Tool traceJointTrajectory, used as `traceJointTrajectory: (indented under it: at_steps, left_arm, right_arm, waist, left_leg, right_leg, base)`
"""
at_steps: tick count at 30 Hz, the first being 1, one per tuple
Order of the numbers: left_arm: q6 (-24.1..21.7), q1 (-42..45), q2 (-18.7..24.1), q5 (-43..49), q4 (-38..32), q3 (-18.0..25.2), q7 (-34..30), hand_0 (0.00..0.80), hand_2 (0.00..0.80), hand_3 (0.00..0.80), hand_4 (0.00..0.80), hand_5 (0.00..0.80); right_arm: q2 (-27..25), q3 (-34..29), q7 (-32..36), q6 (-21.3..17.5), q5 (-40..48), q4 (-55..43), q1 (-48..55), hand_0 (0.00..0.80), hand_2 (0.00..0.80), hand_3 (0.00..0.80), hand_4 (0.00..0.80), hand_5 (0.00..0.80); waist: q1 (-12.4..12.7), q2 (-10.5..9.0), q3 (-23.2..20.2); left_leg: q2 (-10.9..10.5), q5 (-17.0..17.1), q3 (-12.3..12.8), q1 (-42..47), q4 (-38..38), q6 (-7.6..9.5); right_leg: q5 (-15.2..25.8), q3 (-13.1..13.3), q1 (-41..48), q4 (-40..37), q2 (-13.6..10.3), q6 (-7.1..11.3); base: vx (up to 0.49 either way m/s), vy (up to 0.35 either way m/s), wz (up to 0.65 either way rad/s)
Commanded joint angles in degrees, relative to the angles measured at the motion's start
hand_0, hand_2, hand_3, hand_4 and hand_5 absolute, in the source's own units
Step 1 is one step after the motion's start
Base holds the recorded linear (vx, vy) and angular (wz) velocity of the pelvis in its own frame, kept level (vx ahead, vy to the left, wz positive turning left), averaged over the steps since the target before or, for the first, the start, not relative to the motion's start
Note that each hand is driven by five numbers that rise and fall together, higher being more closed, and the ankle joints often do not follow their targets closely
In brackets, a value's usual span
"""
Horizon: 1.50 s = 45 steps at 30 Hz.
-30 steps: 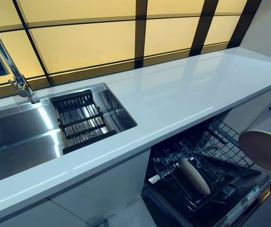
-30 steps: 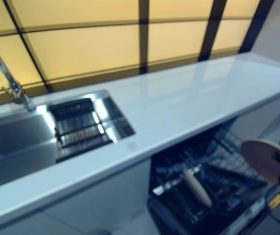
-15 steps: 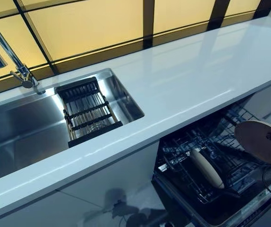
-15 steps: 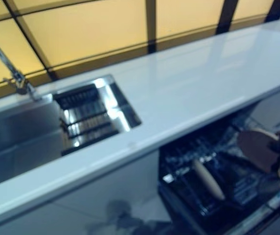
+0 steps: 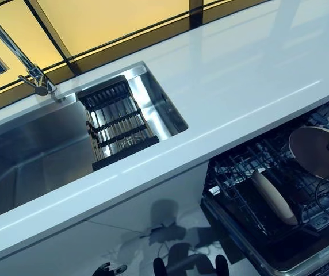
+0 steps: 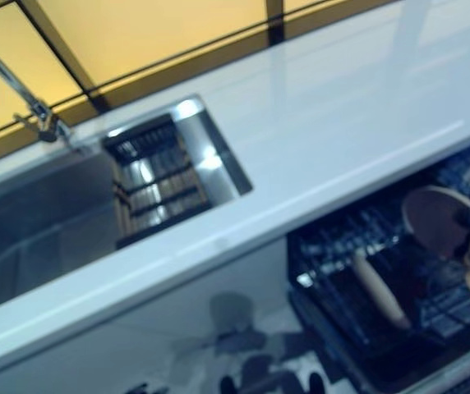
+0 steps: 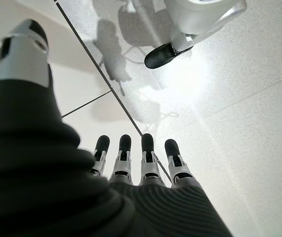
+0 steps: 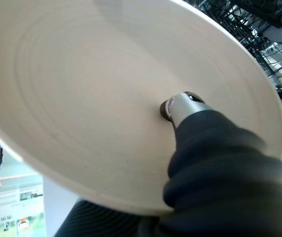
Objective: Take plates into dishwasher
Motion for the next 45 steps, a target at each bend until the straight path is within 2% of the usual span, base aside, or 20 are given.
traceJointTrajectory:
  at_steps: [1, 10, 20, 26, 37, 38, 39, 45]
  left_arm:
    - [-1.5, -2.0, 2.1, -1.1, 1.2, -2.6, 0.2, 0.000, 0.000, 0.000, 0.000, 0.000]
    - [-2.2, -2.4, 2.4, -2.1, 1.0, -2.6, -0.2, 0.000, 0.000, 0.000, 0.000, 0.000]
    - [-3.3, -2.4, 2.5, -1.3, 1.2, -2.9, -1.2, 0.000, 0.000, 0.000, 0.000, 0.000]
    - [-3.4, -2.9, 2.4, -1.2, 1.3, -3.2, -1.1, 0.000, 0.000, 0.000, 0.000, 0.000]
    - [-4.3, -2.9, 1.5, -1.6, 1.8, -3.6, -1.9, 0.000, 0.000, 0.000, 0.000, 0.000]
    - [-4.3, -2.8, 1.5, -1.5, 1.7, -3.7, -2.0, 0.000, 0.000, 0.000, 0.000, 0.000]
    - [-4.2, -2.8, 1.4, -1.4, 1.7, -3.7, -2.0, 0.000, 0.000, 0.000, 0.000, 0.000]
    - [-3.9, -2.4, 1.5, -1.6, 1.9, -3.6, -1.8, 0.000, 0.000, 0.000, 0.000, 0.000]
  right_arm:
    - [-4.2, 4.1, -1.4, 0.6, 1.0, 1.3, -7.5, 0.800, 0.800, 0.800, 0.800, 0.800]
    - [-3.9, 5.1, 1.7, 2.9, 0.6, 4.4, -8.6, 0.800, 0.800, 0.800, 0.800, 0.800]
    - [-2.7, 4.0, 5.2, 2.8, 1.4, 10.1, -7.5, 0.800, 0.800, 0.800, 0.800, 0.800]
    - [-1.7, 4.5, 6.0, 1.9, 2.5, 12.4, -8.5, 0.800, 0.800, 0.800, 0.800, 0.800]
    - [0.9, 5.5, 7.1, 0.2, 3.4, 15.1, -11.1, 0.800, 0.800, 0.800, 0.800, 0.800]
    - [1.1, 5.4, 6.7, 0.7, 4.2, 14.9, -11.1, 0.452, 0.452, 0.452, 0.452, 0.452]
    - [1.2, 5.2, 6.0, 0.9, 4.4, 14.7, -11.0, 0.000, 0.000, 0.000, 0.000, 0.000]
    - [0.6, 3.7, 4.7, 0.7, 5.1, 14.7, -10.2, 0.000, 0.000, 0.000, 0.000, 0.000]
  waist:
    - [1.2, -3.63, -1.1]
    - [1.1, -2.72, -0.2]
    - [1.3, -2.03, 0.0]
    - [1.8, -1.75, -0.2]
    - [2.2, 0.24, -0.2]
    - [2.3, 0.30, -0.1]
    - [2.2, 0.28, -0.1]
    - [2.3, -0.50, -0.5]
  left_leg:
    - [-2.2, -2.3, -1.7, 1.4, -0.1, -0.74]
    - [-2.3, -1.9, -1.6, 0.4, -0.1, -0.83]
    - [-2.3, -1.9, -1.6, 0.7, -0.1, -0.87]
    - [-2.5, -2.0, -1.9, 0.8, -0.1, -0.66]
    - [-2.9, -1.8, -2.4, 0.8, -0.1, -0.76]
    - [-2.9, -1.8, -2.4, 0.9, -0.1, -0.77]
    - [-2.9, -1.8, -2.4, 0.9, -0.1, -0.77]
    - [-2.6, -2.0, -2.6, 1.5, -0.1, -0.75]
  right_leg:
    - [3.5, -1.4, -3.6, 1.4, -1.2, 0.47]
    - [3.7, -1.1, -4.9, 1.7, -1.3, 0.52]
    - [3.8, -1.2, -4.7, 1.6, -1.8, 0.67]
    - [3.7, -1.2, -4.7, 1.9, -2.2, 0.68]
    - [3.7, -1.3, -4.6, 1.7, -2.7, 0.53]
    - [3.7, -1.4, -4.5, 1.6, -2.7, 0.51]
    - [3.7, -1.5, -4.5, 1.6, -2.7, 0.51]
    - [3.6, -1.7, -3.9, 1.7, -2.5, 0.48]
  base:
    - [-0.039, 0.005, 0.07]
    - [-0.024, 0.005, 0.01]
    - [0.000, 0.000, 0.00]
    - [0.000, 0.000, 0.00]
    - [0.000, 0.000, 0.00]
    - [0.000, 0.000, 0.00]
    - [0.000, 0.000, 0.00]
    - [0.016, -0.014, 0.03]
